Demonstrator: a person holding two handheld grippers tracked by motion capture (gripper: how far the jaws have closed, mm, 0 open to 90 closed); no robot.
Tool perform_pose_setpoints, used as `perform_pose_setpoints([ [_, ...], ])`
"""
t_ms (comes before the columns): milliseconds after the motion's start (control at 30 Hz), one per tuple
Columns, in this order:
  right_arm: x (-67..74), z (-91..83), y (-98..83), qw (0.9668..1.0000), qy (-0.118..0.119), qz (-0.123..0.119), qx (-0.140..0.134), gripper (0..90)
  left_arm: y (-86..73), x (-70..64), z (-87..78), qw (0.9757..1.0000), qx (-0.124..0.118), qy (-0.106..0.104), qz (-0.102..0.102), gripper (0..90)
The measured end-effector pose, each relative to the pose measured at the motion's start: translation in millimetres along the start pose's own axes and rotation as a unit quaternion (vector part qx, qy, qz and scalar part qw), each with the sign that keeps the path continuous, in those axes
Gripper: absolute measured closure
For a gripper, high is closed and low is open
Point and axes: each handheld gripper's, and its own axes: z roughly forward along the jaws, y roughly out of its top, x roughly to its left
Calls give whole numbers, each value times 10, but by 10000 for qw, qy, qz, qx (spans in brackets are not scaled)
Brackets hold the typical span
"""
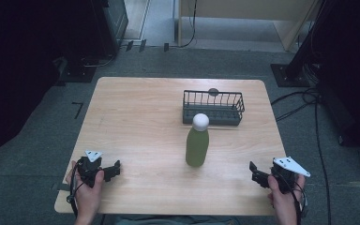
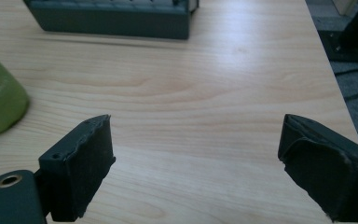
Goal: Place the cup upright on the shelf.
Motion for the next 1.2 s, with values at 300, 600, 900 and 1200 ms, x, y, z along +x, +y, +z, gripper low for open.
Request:
perform_pose_setpoints([
  [300, 244, 16, 152, 9991, 330, -252, -82, 101, 0, 0, 0, 10000, 1, 0, 0, 0],
  [600, 554, 83, 272, 9958, 756, -424, -308, 111, 1, 1, 0, 10000, 3, -1, 0, 0],
  [900, 887, 173, 342, 9906, 1211, -585, -253, 77, 0, 0, 0, 10000, 1, -2, -2, 0],
  [1200, 1175, 249, 355, 9823, 1711, -690, -328, 60, 0, 1, -1, 10000, 2, -2, -1, 0],
])
